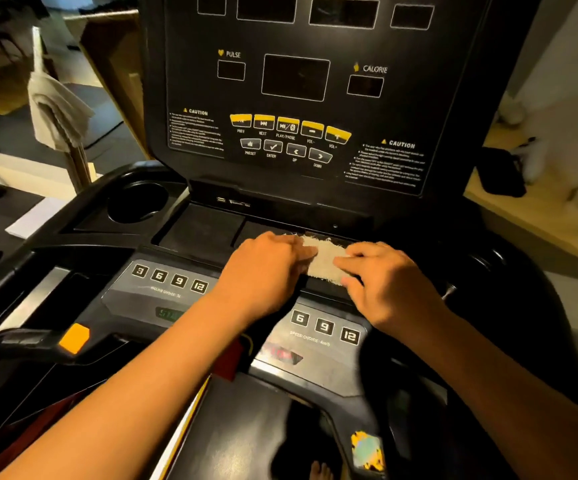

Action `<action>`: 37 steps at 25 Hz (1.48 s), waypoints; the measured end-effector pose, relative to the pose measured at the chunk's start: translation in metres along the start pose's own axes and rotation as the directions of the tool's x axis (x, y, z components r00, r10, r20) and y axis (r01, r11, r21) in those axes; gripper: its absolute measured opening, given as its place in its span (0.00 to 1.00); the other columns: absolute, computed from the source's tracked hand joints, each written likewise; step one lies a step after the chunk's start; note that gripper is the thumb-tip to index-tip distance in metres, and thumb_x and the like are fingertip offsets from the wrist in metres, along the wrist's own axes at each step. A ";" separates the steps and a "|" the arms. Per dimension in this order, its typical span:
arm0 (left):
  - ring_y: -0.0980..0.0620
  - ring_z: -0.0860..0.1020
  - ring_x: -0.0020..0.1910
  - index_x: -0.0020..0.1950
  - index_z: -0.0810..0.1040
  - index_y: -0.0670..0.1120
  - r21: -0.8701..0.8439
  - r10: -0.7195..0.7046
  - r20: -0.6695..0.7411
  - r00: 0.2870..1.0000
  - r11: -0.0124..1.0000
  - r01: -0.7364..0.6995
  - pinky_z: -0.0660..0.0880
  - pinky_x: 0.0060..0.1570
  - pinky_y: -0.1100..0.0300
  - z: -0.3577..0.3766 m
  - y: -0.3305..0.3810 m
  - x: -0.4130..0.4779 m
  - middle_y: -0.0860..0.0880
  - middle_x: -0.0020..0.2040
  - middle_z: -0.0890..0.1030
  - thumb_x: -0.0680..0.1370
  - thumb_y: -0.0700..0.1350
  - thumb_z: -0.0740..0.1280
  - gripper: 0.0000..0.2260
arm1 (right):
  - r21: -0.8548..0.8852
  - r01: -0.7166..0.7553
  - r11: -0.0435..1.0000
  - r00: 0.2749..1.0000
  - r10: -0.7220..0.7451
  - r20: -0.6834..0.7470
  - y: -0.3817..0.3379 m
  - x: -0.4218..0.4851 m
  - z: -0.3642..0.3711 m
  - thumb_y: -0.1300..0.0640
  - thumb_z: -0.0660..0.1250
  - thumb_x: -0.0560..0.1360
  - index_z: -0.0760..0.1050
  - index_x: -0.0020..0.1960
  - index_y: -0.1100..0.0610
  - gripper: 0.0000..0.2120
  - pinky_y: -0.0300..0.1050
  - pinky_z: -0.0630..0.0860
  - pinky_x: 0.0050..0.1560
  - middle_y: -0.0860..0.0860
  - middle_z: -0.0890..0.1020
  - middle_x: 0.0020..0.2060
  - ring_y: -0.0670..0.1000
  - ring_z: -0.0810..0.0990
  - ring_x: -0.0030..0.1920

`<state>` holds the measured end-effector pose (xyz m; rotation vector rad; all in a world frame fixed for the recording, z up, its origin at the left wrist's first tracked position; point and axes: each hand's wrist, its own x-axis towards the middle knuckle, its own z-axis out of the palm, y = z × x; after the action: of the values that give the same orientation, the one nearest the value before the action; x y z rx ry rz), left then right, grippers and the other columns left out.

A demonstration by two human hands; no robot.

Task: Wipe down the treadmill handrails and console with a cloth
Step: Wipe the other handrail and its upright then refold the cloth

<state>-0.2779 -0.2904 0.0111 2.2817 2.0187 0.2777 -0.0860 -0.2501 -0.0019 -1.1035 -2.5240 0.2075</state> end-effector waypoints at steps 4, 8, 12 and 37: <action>0.45 0.74 0.59 0.66 0.75 0.54 0.069 0.006 -0.043 0.999 0.998 -0.003 0.77 0.48 0.50 -0.002 -0.017 0.010 0.50 0.62 0.76 0.80 0.51 0.62 0.15 | -0.226 -0.065 0.972 0.982 0.103 0.157 -0.024 0.037 0.000 0.62 0.61 0.76 0.78 0.59 0.54 0.14 0.47 0.71 0.52 0.54 0.74 0.58 0.57 0.75 0.56; 0.42 0.77 0.54 0.63 0.79 0.49 0.034 0.038 -0.069 0.997 0.999 -0.036 0.78 0.46 0.48 0.003 -0.023 0.017 0.46 0.58 0.77 0.78 0.44 0.66 0.14 | -0.445 -0.001 0.896 0.983 0.082 0.163 -0.037 0.050 -0.010 0.60 0.59 0.76 0.77 0.57 0.53 0.13 0.49 0.63 0.44 0.54 0.73 0.55 0.57 0.77 0.51; 0.42 0.73 0.52 0.60 0.79 0.49 0.108 0.123 -0.104 0.987 0.988 -0.112 0.72 0.44 0.52 0.011 0.015 0.032 0.47 0.57 0.76 0.77 0.44 0.63 0.13 | -0.515 -0.003 0.857 0.994 0.057 0.089 -0.006 0.032 -0.020 0.61 0.69 0.65 0.81 0.40 0.55 0.04 0.46 0.65 0.34 0.55 0.78 0.37 0.59 0.77 0.42; 0.37 0.76 0.46 0.52 0.83 0.48 0.279 -0.193 -0.184 0.964 0.930 0.239 0.68 0.36 0.53 -0.030 -0.155 -0.003 0.41 0.44 0.75 0.76 0.48 0.67 0.09 | -0.234 -0.032 0.972 0.974 0.083 0.210 -0.143 0.148 0.054 0.61 0.58 0.78 0.75 0.61 0.56 0.14 0.50 0.69 0.44 0.57 0.74 0.59 0.60 0.77 0.57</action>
<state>-0.4351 -0.2753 0.0122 2.2249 2.5244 0.1417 -0.2957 -0.2383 0.0298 -1.3085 -2.7681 0.0545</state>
